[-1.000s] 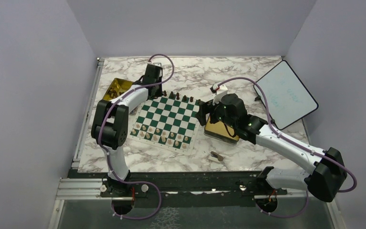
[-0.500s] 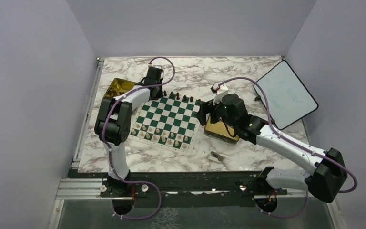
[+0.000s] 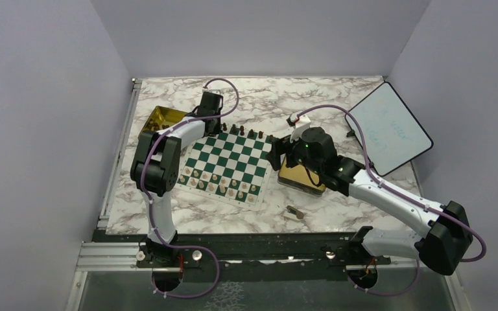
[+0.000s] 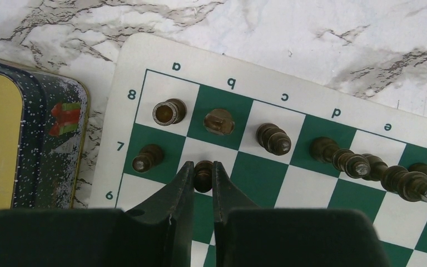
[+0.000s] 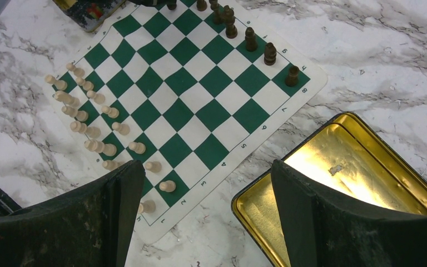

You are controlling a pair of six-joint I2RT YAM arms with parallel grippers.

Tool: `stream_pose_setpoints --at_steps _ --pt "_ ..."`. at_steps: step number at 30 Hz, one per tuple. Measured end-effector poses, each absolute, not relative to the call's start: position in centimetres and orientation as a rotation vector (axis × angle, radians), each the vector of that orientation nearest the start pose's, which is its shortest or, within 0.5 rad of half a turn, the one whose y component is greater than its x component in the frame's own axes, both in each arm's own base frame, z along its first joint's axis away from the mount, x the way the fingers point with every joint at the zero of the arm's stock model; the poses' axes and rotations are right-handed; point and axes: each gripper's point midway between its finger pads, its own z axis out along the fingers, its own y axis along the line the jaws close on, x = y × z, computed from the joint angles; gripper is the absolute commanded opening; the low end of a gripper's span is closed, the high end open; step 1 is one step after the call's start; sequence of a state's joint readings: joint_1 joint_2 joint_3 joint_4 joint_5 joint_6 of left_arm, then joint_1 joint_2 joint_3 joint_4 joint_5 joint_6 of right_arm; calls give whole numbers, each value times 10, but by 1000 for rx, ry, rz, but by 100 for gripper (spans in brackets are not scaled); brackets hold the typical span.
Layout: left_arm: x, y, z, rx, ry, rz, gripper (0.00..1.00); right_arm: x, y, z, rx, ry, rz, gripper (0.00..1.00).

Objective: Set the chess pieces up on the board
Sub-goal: Place the chess piece on the chessboard.

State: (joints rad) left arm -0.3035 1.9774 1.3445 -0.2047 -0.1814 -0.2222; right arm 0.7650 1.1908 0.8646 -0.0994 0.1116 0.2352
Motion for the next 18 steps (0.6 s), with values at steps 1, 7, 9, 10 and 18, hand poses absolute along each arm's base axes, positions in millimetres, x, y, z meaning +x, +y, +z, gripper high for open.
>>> stream_pose_setpoints --at_steps 1,7,9,10,18 --pt "478 -126 47 14 2390 -28 13 284 259 197 -461 1980 528 89" --pt "478 -125 45 17 2394 -24 15 284 259 197 -461 1980 528 89" --pt "478 -125 46 17 2392 -23 16 284 259 197 -461 1980 528 89" --pt "478 -125 46 17 2390 -23 16 284 259 197 -461 1980 528 89" --pt "479 -125 43 19 2393 -20 19 284 258 197 -459 1980 524 89"
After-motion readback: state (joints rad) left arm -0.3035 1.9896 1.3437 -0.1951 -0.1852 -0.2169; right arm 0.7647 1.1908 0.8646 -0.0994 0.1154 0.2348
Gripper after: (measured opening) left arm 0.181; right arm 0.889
